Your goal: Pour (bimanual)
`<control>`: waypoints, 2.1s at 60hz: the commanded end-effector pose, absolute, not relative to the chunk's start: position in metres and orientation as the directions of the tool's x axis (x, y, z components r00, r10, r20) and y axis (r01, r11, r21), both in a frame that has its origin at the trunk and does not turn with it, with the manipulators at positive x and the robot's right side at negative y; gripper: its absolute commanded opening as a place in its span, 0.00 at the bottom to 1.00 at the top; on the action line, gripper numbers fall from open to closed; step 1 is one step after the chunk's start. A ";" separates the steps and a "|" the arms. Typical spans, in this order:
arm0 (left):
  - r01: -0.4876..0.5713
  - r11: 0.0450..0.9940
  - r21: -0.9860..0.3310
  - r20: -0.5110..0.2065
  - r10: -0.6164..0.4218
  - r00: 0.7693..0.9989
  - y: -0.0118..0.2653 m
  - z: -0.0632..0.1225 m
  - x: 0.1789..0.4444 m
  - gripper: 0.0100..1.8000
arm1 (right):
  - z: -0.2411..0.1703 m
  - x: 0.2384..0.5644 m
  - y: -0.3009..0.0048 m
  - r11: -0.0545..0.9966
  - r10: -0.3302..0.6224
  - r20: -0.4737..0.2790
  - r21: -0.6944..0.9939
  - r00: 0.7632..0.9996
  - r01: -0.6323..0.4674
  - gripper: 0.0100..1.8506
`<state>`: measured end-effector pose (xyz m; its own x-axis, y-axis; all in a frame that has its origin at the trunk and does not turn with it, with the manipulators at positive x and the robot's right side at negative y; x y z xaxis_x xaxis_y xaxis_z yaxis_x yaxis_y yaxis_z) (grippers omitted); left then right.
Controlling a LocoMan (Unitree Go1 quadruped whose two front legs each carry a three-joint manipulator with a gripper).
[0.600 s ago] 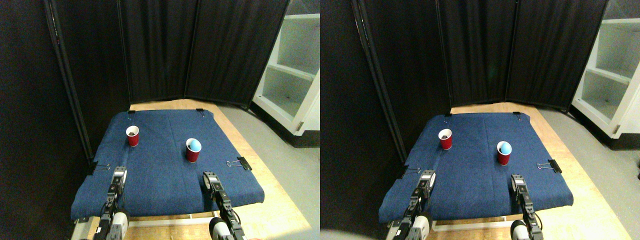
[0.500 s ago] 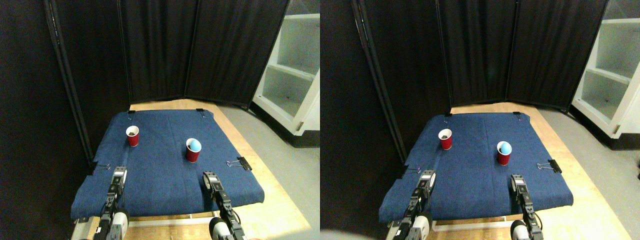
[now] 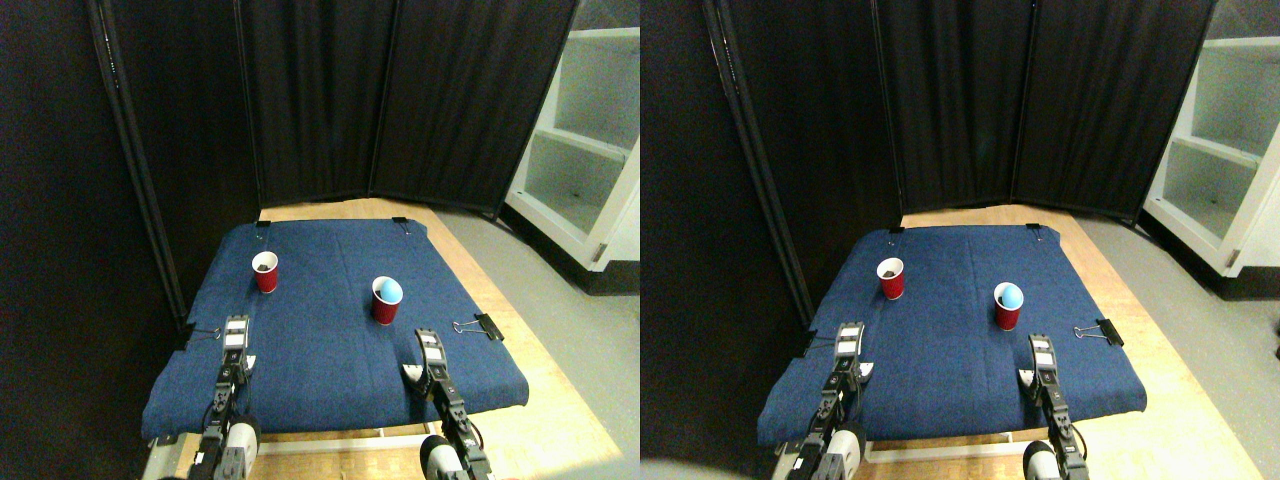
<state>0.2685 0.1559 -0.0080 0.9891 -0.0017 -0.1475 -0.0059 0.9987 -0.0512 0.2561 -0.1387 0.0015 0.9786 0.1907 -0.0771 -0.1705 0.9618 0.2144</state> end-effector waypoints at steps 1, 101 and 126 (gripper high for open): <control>0.040 0.997 -0.065 -0.100 -0.046 0.994 0.147 0.013 0.269 0.42 | 0.014 0.264 -0.141 0.956 0.149 -0.013 0.258 0.989 -0.140 0.29; -0.222 0.199 -0.955 -0.171 0.244 0.955 0.141 -0.031 0.394 0.51 | -0.008 0.335 -0.105 0.075 0.036 -0.170 0.983 0.985 0.167 0.49; -0.230 0.151 -0.962 -0.189 0.246 0.951 0.146 -0.044 0.413 0.52 | -0.010 0.338 -0.108 0.055 0.014 -0.161 0.986 0.987 0.160 0.53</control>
<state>0.4102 0.1448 -0.0388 0.9591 0.2221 -0.1757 -0.2058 0.1206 -0.9711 0.3342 -0.1083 -0.0155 0.9785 0.0228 -0.2048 0.2020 0.0911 0.9752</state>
